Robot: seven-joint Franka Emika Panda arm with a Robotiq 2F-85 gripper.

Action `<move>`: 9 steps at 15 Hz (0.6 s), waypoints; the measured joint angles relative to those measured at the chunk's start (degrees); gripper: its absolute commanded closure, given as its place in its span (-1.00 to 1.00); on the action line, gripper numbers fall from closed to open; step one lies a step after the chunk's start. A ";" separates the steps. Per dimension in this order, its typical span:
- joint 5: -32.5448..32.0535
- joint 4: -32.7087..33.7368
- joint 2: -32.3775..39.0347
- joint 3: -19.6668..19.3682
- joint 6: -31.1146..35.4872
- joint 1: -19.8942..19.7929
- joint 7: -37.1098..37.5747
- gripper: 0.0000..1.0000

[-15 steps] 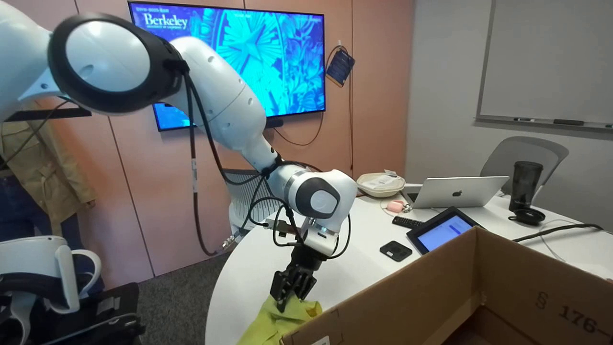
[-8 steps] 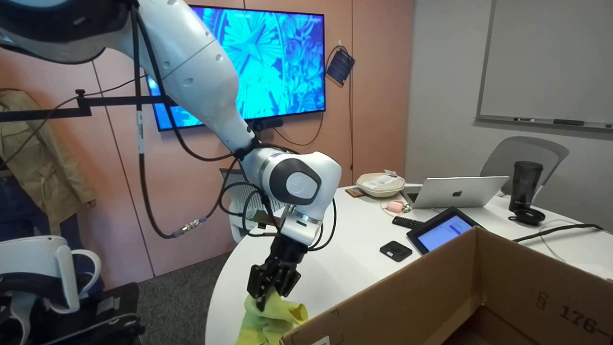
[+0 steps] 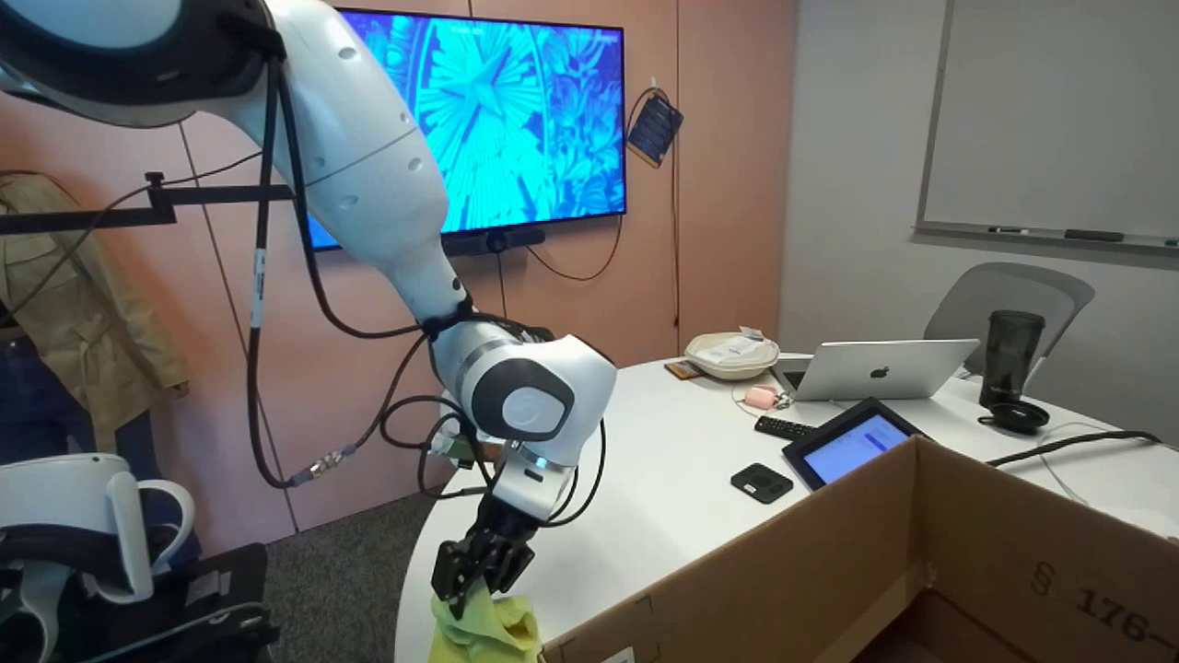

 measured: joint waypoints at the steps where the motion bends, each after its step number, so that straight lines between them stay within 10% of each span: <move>1: 1.21 0.03 1.19 0.60 1.60 -0.45 -0.63 0.87; 5: 4.89 -0.23 4.59 1.06 6.26 -2.94 -2.37 0.86; 9: 5.60 -1.30 5.29 0.57 6.80 -5.42 -2.96 0.07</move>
